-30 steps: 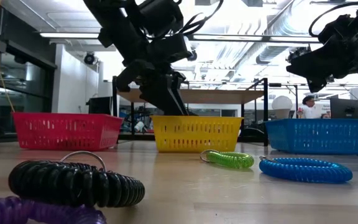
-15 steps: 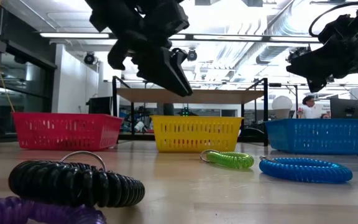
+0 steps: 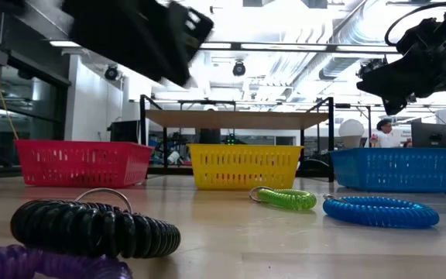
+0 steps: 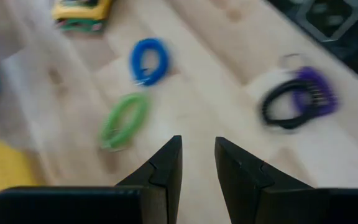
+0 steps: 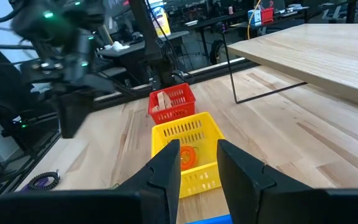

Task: Pick & Place Office Desk Supplies
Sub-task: Put the black spring keychain into the yellow bin

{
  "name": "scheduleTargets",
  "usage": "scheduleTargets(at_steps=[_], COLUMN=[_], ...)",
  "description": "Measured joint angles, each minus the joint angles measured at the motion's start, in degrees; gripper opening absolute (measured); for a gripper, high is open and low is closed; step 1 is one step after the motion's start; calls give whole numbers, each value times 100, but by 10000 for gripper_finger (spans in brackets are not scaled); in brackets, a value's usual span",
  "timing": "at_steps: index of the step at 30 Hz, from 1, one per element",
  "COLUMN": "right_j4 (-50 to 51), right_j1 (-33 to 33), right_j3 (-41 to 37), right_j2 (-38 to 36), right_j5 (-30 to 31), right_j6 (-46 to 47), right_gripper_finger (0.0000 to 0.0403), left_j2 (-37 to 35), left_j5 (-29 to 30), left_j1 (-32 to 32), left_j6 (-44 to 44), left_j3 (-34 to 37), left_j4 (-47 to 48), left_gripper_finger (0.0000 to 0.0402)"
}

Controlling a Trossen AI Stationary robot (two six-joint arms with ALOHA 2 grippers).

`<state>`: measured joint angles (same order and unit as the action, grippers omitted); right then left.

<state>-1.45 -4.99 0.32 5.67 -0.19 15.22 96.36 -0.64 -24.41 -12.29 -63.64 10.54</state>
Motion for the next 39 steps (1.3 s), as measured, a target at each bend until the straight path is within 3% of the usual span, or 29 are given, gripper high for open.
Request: scheduleTargets(at_steps=[6,10,20,29,39], right_j4=[0,0,0,0,0], right_j1=[1,0,0,0,1], right_j3=[2,2,1,1,1], right_j2=[1,0,2,2,1], right_j5=[0,0,0,-2,-1], right_j6=[-1,0,-2,0,0], right_gripper_finger=[94,94,94,94,94], left_j2=[0,0,547,1013,1034], left_j5=[595,693,241,198,242], left_j1=[-820,-1096,-1140,-1237,-1271], left_j6=[484,549,615,303,32], left_j3=[0,0,-11,-11,-9], left_j4=[-19,-58,-427,-1064,-1184], left_gripper_finger=[90,90,90,90,90])
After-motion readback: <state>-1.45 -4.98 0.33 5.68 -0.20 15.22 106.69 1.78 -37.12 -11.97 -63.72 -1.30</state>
